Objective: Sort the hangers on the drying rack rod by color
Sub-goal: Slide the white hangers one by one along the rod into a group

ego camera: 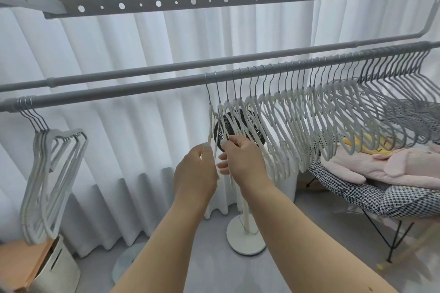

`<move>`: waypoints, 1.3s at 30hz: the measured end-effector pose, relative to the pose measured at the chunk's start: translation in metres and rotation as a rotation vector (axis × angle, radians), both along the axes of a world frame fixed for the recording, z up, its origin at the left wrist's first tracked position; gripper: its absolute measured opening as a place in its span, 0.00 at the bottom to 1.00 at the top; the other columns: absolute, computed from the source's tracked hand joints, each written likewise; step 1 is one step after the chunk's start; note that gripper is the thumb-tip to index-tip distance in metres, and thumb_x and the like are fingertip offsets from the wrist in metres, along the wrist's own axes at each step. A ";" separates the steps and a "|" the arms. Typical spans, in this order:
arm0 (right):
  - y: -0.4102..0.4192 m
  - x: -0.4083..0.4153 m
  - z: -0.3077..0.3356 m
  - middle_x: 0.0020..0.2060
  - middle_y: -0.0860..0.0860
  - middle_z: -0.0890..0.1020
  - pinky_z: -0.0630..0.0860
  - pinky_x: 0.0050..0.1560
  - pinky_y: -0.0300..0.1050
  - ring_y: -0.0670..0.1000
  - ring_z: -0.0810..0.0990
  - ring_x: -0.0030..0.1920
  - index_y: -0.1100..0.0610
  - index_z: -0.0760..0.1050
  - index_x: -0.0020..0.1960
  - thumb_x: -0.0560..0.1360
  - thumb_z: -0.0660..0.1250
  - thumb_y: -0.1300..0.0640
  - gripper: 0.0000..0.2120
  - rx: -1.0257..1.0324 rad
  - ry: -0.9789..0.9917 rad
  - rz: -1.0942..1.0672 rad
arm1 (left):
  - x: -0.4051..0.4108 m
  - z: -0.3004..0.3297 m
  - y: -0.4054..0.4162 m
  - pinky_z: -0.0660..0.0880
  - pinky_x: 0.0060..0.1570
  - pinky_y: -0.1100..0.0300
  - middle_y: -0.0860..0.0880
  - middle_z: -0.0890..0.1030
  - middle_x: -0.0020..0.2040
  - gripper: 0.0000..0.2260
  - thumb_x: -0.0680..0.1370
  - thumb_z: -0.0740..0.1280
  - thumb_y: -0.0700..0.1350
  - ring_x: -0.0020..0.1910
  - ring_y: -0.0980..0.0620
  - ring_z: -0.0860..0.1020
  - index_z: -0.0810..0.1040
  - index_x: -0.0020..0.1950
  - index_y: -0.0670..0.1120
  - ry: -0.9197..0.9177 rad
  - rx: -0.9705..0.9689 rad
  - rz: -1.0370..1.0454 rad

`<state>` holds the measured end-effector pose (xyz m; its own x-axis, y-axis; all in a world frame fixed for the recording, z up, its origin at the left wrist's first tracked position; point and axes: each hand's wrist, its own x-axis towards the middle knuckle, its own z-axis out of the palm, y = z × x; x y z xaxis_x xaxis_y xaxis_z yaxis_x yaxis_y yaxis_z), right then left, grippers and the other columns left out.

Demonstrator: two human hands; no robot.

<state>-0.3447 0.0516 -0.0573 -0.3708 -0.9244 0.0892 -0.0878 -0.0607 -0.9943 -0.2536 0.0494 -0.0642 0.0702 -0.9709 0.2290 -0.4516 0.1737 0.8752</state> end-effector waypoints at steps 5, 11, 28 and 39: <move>0.010 0.000 0.005 0.49 0.48 0.79 0.74 0.55 0.49 0.51 0.78 0.51 0.53 0.68 0.70 0.74 0.60 0.45 0.27 0.040 0.146 -0.013 | 0.004 -0.005 -0.002 0.77 0.49 0.47 0.47 0.82 0.34 0.21 0.82 0.51 0.55 0.40 0.44 0.81 0.76 0.42 0.44 -0.065 -0.014 0.002; 0.019 -0.002 0.011 0.50 0.49 0.78 0.67 0.48 0.43 0.51 0.76 0.52 0.53 0.64 0.73 0.78 0.59 0.46 0.26 0.039 0.292 -0.018 | 0.009 -0.007 -0.005 0.75 0.48 0.53 0.49 0.83 0.40 0.21 0.82 0.50 0.57 0.45 0.46 0.79 0.77 0.42 0.49 -0.188 -0.017 0.035; 0.022 0.086 0.022 0.53 0.46 0.79 0.73 0.51 0.40 0.45 0.77 0.53 0.51 0.75 0.57 0.76 0.63 0.47 0.13 -0.172 0.326 0.145 | 0.090 -0.005 0.000 0.73 0.61 0.43 0.46 0.78 0.61 0.25 0.76 0.54 0.59 0.62 0.45 0.74 0.79 0.59 0.44 -0.178 -0.128 0.259; -0.010 0.219 0.002 0.39 0.49 0.80 0.77 0.51 0.54 0.52 0.79 0.42 0.55 0.75 0.45 0.74 0.62 0.47 0.11 0.021 0.196 0.489 | 0.216 0.001 0.021 0.69 0.66 0.46 0.46 0.77 0.63 0.21 0.79 0.55 0.55 0.64 0.44 0.72 0.77 0.61 0.44 -0.114 -0.106 0.537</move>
